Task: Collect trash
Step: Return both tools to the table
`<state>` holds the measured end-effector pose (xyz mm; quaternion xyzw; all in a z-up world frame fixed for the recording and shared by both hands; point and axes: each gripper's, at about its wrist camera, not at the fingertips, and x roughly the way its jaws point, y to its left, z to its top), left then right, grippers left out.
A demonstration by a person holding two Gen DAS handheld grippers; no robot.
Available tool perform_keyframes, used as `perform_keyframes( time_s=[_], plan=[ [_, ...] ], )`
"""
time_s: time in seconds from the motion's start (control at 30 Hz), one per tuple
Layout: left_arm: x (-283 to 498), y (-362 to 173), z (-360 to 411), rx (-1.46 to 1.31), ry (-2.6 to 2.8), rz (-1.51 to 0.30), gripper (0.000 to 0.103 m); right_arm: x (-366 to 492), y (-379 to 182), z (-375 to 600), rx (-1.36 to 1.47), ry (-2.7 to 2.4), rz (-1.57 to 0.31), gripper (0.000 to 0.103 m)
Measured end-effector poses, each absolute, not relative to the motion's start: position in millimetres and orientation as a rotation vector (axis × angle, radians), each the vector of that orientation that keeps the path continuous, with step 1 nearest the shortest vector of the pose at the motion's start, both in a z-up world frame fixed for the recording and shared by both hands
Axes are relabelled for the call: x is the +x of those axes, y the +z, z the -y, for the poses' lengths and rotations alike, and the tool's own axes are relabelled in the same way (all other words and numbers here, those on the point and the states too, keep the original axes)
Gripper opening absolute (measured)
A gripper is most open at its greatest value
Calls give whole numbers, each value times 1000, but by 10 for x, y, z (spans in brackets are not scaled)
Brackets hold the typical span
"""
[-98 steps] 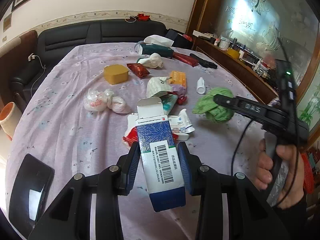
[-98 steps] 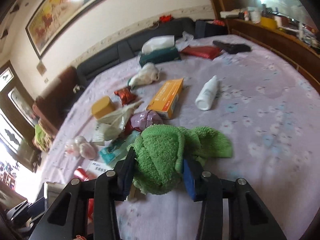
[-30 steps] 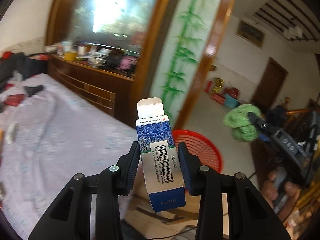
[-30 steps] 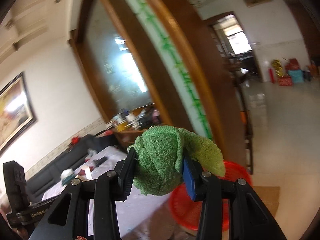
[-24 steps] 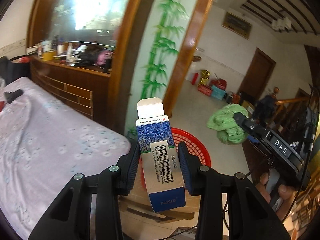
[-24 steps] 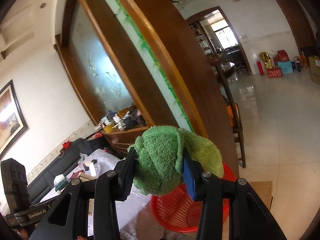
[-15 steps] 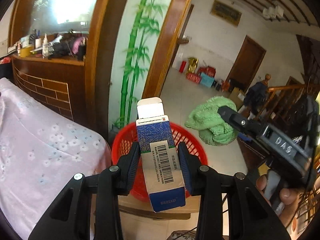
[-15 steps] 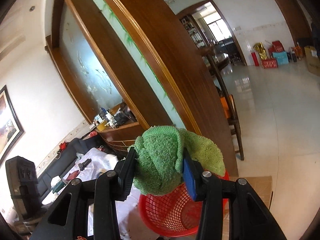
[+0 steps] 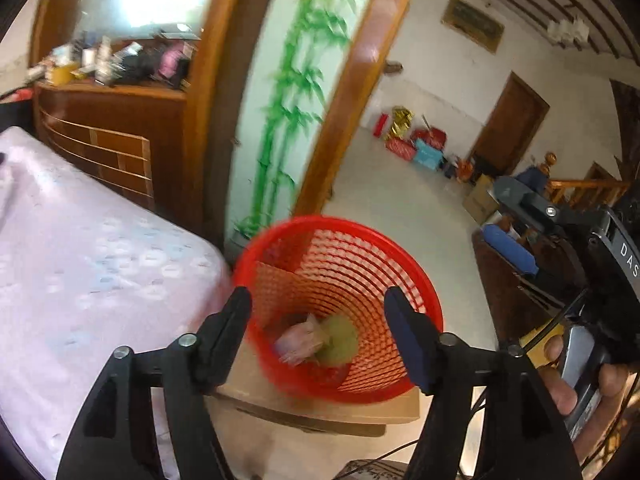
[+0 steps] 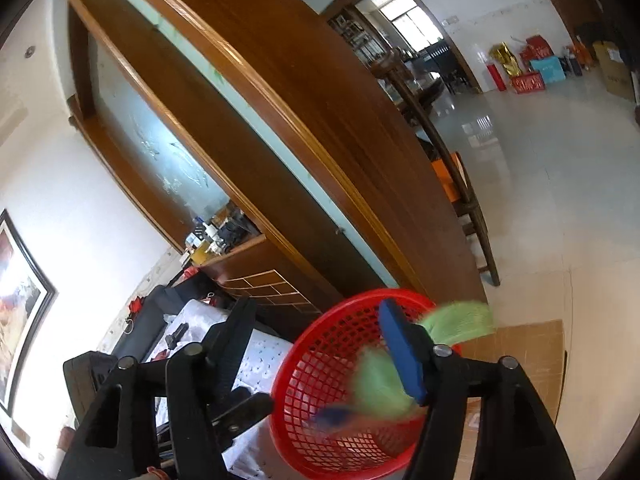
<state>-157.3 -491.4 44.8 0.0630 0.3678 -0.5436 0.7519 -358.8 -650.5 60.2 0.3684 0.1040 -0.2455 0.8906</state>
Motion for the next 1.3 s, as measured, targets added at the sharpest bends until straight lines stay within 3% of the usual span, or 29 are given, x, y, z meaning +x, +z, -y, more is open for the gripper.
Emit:
perform_keyframes(
  time_s=[0.2, 0.47, 0.83, 1.3],
  plan=[
    [-1499, 846, 3880, 82, -995, -655, 87, -3473, 959, 5957, 626, -421, -156, 87],
    [-1384, 1137, 2437, 50, -698, -573, 87, -2938, 1352, 4723, 328, -269, -146, 98],
    [-1223, 972, 477, -160, -336, -660, 88, -2496, 1435, 3494, 239, -57, -155, 99],
    [-1489, 1068, -100, -183, -203, -594, 88, -2237, 1457, 2882, 276, 120, -243, 99]
  ],
)
